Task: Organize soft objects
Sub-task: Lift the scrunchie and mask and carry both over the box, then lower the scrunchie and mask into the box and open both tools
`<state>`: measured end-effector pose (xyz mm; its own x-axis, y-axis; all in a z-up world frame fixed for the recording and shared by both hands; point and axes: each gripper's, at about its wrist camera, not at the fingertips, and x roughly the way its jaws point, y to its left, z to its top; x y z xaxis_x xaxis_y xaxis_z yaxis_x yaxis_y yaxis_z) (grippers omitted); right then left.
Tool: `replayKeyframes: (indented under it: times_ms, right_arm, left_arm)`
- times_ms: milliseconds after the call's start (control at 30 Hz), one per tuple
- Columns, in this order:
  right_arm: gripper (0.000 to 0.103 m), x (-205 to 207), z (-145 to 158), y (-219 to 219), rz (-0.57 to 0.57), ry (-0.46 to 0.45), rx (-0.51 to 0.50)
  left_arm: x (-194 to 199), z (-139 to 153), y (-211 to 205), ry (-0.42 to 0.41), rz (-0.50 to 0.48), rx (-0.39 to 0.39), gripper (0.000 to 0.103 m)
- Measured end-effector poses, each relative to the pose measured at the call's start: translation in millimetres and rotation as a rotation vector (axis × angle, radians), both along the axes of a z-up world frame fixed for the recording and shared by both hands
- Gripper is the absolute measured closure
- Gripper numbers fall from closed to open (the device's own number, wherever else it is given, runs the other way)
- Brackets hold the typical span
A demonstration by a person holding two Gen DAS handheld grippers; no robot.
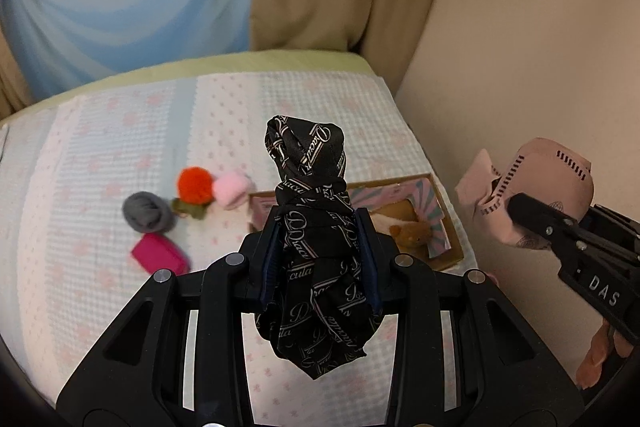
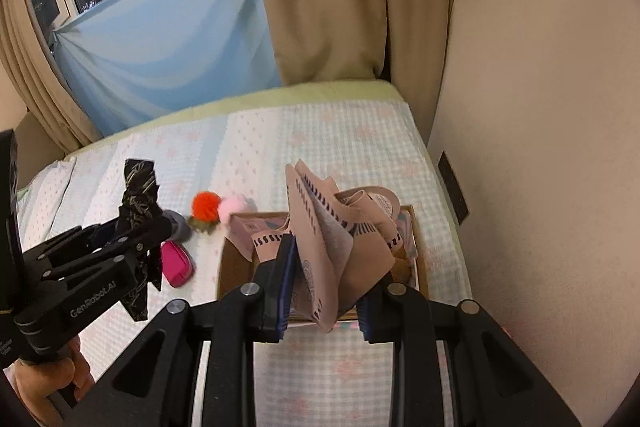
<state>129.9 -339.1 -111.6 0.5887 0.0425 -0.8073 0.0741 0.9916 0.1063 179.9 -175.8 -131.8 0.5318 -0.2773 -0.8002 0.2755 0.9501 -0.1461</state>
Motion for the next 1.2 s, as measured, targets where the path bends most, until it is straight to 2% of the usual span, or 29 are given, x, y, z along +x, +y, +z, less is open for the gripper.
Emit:
replayKeyframes:
  times_ms: [133,300,467,633,833,867,900,933,967,1000,1033,1067,1200]
  right_arm:
    - [0.079,17,-26,-23,0.014,0.071,0.008]
    - [0.079,40,-72,-44,0.021,0.174,0.038]
    - [0.079,56,-124,-56,0.001,0.285,0.078]
    - [0.079,68,-164,-61,-0.032,0.362,0.098]
    - [0.079,82,-188,-58,-0.048,0.432,0.15]
    - [0.079,85,-191,-58,-0.054,0.441,0.16]
    - [0.078,87,-192,-58,-0.058,0.447,0.164]
    - [0.071,89,-192,-57,-0.058,0.451,0.167]
    - [0.064,91,-191,-57,-0.056,0.452,0.173]
    - [0.042,92,-190,-58,-0.06,0.444,0.178]
    - [0.013,92,-189,-58,-0.066,0.433,0.18]
    - [0.003,93,-189,-59,-0.074,0.422,0.182]
    - [0.0,91,-186,-64,-0.098,0.415,0.179]
  left_arm:
    - [21,-29,-29,0.06,-0.015,0.036,0.072]
    - [47,-83,-58,0.159,-0.064,0.107,0.072]
    - [59,-130,-70,0.244,-0.118,0.154,0.072]
    - [64,-177,-77,0.309,-0.179,0.203,0.072]
    - [71,-201,-78,0.335,-0.219,0.251,0.072]
    - [72,-200,-77,0.335,-0.223,0.253,0.07]
    - [73,-198,-76,0.324,-0.233,0.245,0.058]
    - [74,-197,-75,0.316,-0.243,0.241,0.042]
    - [76,-196,-75,0.312,-0.246,0.249,0.002]
    - [78,-195,-75,0.306,-0.242,0.279,0.0]
    - [77,-194,-75,0.287,-0.239,0.292,0.0]
    - [76,-194,-74,0.283,-0.252,0.299,0.0]
    - [73,-198,-67,0.286,-0.261,0.317,0.0]
